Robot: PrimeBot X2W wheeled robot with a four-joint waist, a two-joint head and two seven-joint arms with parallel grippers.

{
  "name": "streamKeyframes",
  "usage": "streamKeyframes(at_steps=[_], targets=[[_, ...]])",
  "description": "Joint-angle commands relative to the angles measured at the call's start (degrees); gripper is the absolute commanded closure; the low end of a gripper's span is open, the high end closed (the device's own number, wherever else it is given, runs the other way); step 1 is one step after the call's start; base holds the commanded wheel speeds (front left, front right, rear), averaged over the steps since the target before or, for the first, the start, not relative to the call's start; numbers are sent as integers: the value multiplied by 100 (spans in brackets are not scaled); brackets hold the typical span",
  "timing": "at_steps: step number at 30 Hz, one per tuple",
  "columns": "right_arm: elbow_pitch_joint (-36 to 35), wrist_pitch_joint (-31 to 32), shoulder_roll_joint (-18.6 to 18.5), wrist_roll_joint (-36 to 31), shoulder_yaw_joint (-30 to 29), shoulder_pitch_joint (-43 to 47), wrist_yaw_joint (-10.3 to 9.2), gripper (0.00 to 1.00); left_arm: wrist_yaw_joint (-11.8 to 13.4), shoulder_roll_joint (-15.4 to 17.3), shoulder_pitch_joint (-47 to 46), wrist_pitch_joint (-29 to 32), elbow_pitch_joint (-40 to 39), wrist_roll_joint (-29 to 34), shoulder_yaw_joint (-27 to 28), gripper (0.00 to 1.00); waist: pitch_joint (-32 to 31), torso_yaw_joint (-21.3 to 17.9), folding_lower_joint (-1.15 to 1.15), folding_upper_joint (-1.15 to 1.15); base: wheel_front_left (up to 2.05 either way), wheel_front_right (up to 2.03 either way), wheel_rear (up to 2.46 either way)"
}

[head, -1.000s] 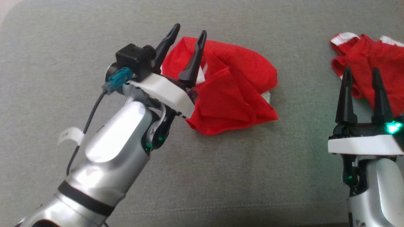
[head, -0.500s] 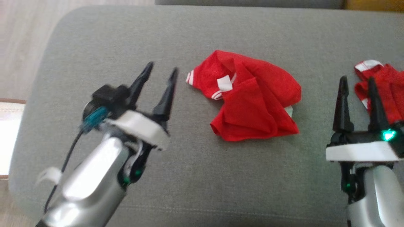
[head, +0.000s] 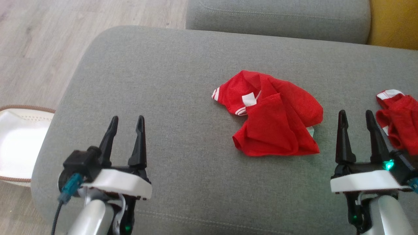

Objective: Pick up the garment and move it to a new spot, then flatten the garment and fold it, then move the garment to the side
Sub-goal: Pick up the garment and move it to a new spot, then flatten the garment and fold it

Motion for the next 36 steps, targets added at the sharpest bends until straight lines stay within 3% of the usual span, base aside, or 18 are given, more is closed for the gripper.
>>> streamKeyframes(at_steps=[1, 8, 17, 26, 36], targets=[[-162, -62, -29, 24, 150, -98, 22, 0, -41, 20, -232, -51, -222, 66, 285, 0, -12, 12, 0, 0, 0, 0, 0], [-186, -48, -29, -48, 460, -156, 22, 0, -470, -364, -93, -52, -158, 468, 641, 0, 61, 119, 0, 0, 0, 0, 0], [166, 576, -29, -318, 1208, -561, 22, 0, -901, -759, -143, -52, 83, 757, 861, 0, 303, 460, 0, 0, 0, 0, 0], [686, 619, -29, -376, 1112, -1023, 22, 0, -1178, -950, -196, -52, 262, 892, 952, 0, 571, 829, 0, 0, 0, 0, 0], [959, 465, -29, -597, 773, -1354, 22, 0, -1262, -1005, -228, -52, 326, 940, 1038, 0, 638, 926, 0, 0, 0, 0, 0]])
